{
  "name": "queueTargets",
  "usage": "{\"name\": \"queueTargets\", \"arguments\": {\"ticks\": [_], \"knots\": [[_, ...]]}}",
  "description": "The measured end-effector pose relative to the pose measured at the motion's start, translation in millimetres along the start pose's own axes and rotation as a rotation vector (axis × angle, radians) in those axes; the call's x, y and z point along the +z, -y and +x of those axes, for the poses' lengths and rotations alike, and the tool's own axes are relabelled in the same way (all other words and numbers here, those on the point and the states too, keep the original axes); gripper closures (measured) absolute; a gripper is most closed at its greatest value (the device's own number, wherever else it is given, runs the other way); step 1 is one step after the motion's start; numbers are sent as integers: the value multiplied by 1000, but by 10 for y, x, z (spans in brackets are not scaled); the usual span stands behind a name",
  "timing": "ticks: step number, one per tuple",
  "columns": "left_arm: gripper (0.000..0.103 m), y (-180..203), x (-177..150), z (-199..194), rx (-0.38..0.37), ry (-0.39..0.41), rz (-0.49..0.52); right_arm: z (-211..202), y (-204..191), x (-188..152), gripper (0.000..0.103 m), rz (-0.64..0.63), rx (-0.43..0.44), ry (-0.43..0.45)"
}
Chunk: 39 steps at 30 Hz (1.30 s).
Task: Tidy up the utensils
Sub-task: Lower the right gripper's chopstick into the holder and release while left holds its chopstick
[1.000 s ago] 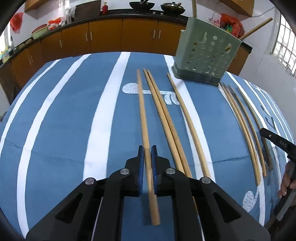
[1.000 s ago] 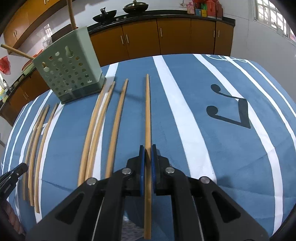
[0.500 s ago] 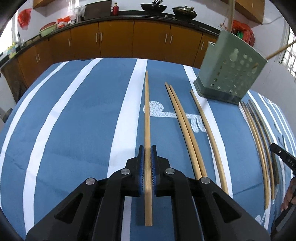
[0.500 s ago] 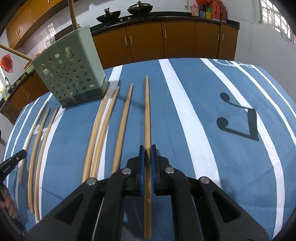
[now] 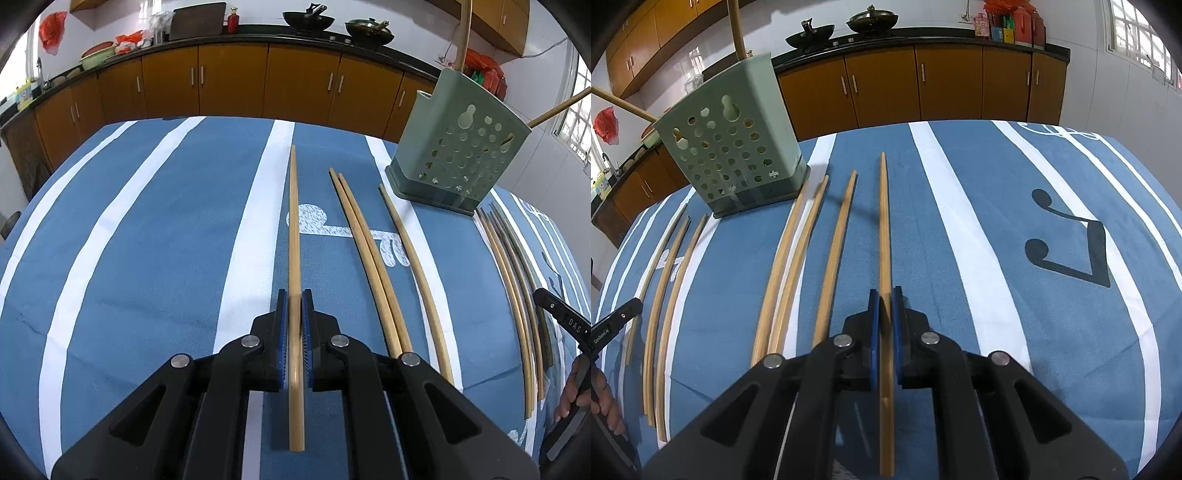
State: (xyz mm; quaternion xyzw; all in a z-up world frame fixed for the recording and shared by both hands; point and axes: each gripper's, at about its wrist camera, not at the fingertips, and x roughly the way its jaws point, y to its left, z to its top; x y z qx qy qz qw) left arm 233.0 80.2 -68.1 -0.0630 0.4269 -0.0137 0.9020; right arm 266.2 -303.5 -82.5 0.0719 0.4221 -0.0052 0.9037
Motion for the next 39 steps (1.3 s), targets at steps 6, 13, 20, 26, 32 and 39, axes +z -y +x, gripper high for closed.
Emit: {"name": "queueTargets", "arguments": {"ticks": [6, 13, 20, 26, 32, 39], "knots": [[94, 11, 0, 3, 6, -1, 5, -1, -4, -2, 95, -1, -2, 0], [94, 5, 5, 4, 2, -1, 2, 0, -6, -1, 95, -1, -2, -1], [94, 43, -18, -13, 23, -2, 21, -48, -25, -59, 95, -19, -19, -2], [94, 48, -110, -93, 26, -10, 34, -137, 15, -164, 95, -19, -13, -5], [94, 96, -170, -129, 47, -6, 58, -165, 30, -202, 95, -21, -14, -5], [96, 97, -159, -133, 51, -20, 77, -205, 45, -187, 95, -16, -6, -8]]}}
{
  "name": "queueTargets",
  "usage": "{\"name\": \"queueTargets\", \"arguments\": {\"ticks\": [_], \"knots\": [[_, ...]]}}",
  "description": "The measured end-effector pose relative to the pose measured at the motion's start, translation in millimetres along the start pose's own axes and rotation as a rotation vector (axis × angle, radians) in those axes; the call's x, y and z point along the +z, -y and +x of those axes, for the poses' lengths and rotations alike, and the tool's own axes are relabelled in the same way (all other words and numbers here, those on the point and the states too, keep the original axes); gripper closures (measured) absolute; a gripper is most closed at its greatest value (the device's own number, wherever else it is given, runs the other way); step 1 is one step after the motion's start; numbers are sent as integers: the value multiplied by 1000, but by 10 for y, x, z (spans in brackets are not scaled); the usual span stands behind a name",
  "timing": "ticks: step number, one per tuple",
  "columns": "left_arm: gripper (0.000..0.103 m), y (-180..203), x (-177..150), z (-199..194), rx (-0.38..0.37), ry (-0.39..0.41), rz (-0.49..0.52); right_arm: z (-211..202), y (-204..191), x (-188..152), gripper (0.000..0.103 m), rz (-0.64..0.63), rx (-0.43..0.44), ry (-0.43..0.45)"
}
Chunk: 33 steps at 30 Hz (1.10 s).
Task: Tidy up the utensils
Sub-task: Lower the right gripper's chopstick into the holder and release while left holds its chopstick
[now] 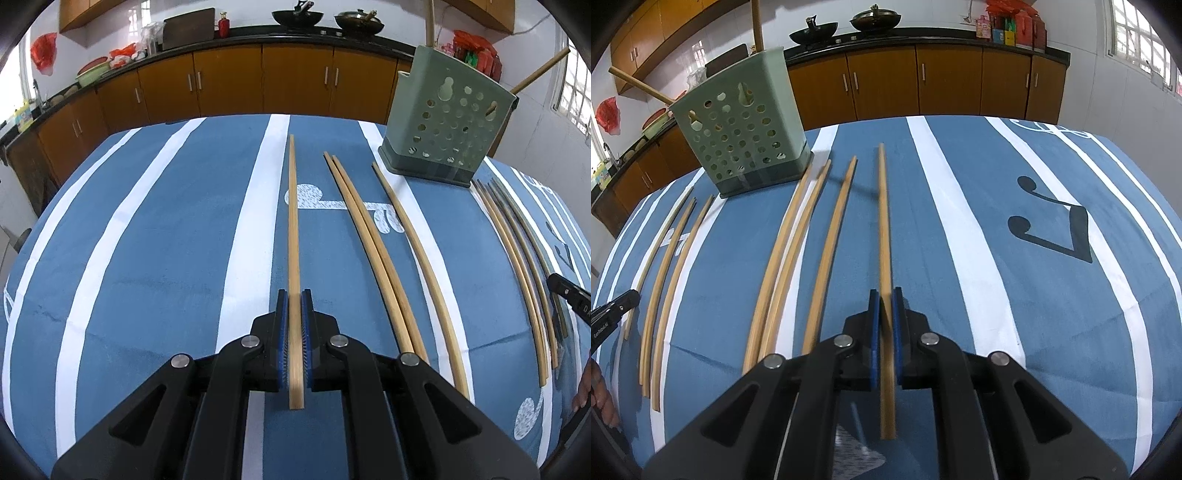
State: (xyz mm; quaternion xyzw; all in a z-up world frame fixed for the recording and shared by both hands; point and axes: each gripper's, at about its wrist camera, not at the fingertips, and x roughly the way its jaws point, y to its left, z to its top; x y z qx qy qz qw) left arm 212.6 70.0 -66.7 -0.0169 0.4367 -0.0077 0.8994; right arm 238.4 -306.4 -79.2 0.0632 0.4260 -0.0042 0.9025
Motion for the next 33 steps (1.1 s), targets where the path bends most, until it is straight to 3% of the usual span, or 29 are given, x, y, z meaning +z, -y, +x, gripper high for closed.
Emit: {"name": "queueTargets", "arguments": {"ticks": [6, 21, 29, 33], "knots": [[96, -81, 75, -214, -14, 42, -7, -297, 63, 141, 95, 14, 10, 82], [96, -192, 666, -1153, -61, 313, -55, -1214, 125, 649, 95, 38, 38, 377], [96, -203, 835, -1285, -67, 355, -66, -1308, 126, 753, 96, 28, 34, 418], [96, -189, 861, -1312, -68, 362, -56, -1362, 118, 789, 101, 23, 27, 431]]}}
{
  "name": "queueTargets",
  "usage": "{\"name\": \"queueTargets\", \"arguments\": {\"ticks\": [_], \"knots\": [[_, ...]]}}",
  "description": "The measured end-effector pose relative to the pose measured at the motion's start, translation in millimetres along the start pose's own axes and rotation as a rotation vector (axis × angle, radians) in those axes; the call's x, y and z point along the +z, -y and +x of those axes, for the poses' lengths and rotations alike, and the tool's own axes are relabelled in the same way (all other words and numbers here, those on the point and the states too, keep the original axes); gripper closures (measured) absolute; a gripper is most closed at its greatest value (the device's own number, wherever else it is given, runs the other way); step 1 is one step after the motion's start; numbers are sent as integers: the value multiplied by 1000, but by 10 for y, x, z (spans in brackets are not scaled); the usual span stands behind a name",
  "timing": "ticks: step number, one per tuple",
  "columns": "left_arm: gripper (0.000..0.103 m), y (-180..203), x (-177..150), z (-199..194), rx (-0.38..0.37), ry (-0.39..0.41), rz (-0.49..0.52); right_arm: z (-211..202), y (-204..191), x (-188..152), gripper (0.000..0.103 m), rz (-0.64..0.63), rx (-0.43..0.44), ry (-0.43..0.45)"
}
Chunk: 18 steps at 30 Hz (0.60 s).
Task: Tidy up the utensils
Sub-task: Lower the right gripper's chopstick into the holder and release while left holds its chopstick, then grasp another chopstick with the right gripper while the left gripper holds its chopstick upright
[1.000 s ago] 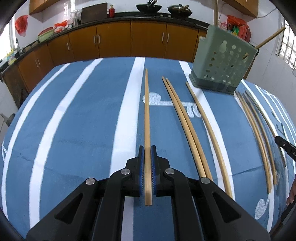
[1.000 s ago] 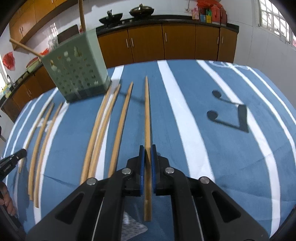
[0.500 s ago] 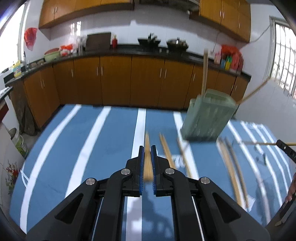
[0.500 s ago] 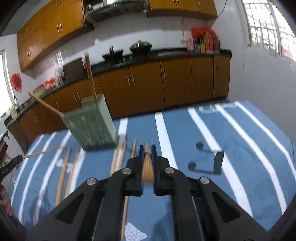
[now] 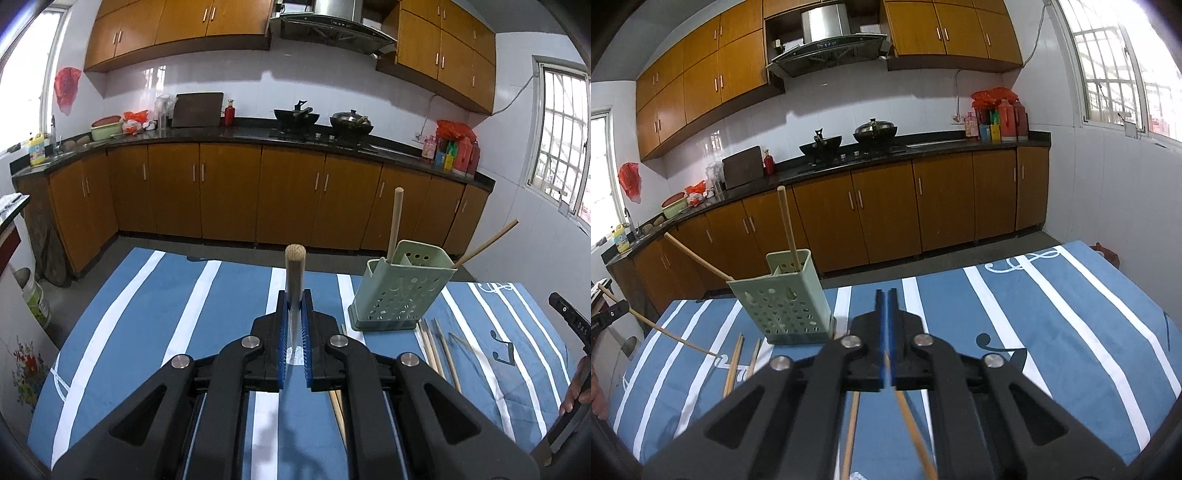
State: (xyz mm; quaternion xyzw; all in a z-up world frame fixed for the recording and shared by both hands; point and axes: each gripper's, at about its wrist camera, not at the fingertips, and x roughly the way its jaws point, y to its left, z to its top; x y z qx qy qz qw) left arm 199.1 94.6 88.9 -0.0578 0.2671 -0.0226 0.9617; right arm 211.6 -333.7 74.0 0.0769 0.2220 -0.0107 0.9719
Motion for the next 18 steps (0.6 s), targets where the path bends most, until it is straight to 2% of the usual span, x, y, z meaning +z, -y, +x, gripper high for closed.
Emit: {"name": "queueTargets", "arguments": {"ticks": [5, 8, 11, 15, 18], "knots": [[96, 24, 49, -33, -1, 18, 11, 17, -8, 33, 101, -13, -2, -11], [96, 21, 24, -40, -3, 17, 7, 129, 114, -114, 96, 31, 30, -108], [96, 16, -1, -44, -4, 15, 8, 252, 228, -343, 81, 29, 15, -201], [96, 9, -10, -42, -7, 14, 6, 443, 395, -748, 81, 8, -19, -348], [96, 18, -29, -29, -9, 8, 6, 573, 447, -1001, 81, 4, -40, -424]]}}
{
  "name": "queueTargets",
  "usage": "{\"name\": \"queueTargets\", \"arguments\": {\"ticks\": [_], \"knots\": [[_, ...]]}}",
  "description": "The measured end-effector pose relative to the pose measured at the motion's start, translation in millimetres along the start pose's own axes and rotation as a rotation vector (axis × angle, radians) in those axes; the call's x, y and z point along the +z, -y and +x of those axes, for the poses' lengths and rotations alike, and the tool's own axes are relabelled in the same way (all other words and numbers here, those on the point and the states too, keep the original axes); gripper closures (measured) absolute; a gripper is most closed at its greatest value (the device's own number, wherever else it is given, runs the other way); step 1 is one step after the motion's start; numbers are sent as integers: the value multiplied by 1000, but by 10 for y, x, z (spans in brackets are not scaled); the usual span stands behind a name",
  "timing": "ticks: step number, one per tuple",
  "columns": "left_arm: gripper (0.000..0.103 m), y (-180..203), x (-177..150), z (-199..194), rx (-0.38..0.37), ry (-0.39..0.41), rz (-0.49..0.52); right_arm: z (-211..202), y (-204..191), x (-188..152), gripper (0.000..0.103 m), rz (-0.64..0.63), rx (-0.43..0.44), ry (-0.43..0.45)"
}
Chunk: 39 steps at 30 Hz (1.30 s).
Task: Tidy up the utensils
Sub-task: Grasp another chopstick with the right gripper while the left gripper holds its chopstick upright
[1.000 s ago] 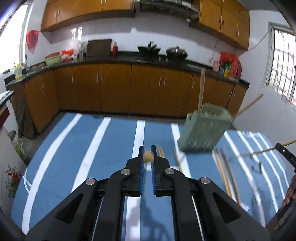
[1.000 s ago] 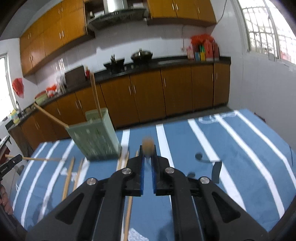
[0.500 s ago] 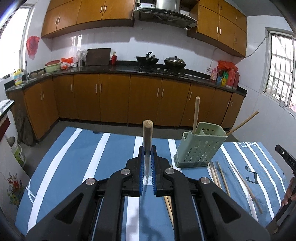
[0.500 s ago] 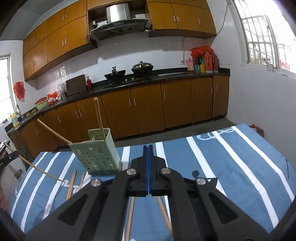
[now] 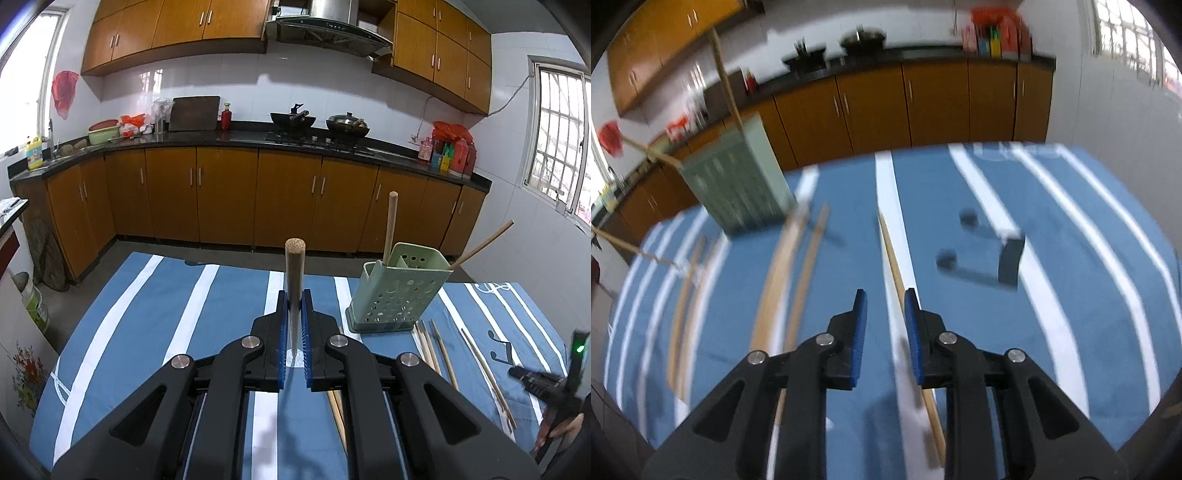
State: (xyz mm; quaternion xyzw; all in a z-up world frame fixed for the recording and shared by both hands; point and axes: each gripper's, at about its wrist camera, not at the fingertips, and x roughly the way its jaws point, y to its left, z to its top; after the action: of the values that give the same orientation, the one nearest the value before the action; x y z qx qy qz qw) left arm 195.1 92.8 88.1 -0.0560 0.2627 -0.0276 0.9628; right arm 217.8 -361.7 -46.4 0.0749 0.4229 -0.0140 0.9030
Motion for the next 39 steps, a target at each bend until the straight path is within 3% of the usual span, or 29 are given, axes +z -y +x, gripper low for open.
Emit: {"name": "queueTargets", "arguments": {"ticks": [4, 6, 13, 16, 18, 19, 23, 26, 29, 35, 37, 38, 39], "knots": [[96, -11, -21, -13, -2, 0, 2, 246, 20, -108, 86, -13, -27, -70], [96, -17, -23, -16, -1, -1, 0, 292, -37, -98, 101, -43, -52, -56], [96, -33, -19, -28, 3, 0, -6, 525, -285, 180, 101, -59, -15, -34], [96, -34, -20, -30, -1, -1, -6, 448, -310, 250, 99, -46, 19, -18], [96, -32, -27, -37, -6, 1, -4, 342, -300, 190, 75, -79, -11, 6], [96, -31, -31, -36, -8, 3, -3, 301, -277, 143, 72, -91, -27, 9], [96, -18, -36, -30, -15, 8, -4, 314, -83, -20, 77, -76, -55, -40], [96, -16, -41, -30, -17, 9, -4, 370, 3, -74, 93, -62, -67, -54], [96, -15, -41, -30, -12, 9, -3, 420, -53, -24, 95, -72, -54, -52], [96, -16, -65, -32, -6, 8, -13, 518, -233, 120, 94, -73, 5, -32], [96, -5, -76, -39, -7, 8, -11, 442, -250, 63, 86, -87, 6, -22], [96, -9, -71, -36, -6, 9, -12, 399, -252, 22, 78, -98, -2, -16], [96, -7, -73, -36, -7, 10, -11, 338, -235, -43, 76, -103, -7, -15]]}}
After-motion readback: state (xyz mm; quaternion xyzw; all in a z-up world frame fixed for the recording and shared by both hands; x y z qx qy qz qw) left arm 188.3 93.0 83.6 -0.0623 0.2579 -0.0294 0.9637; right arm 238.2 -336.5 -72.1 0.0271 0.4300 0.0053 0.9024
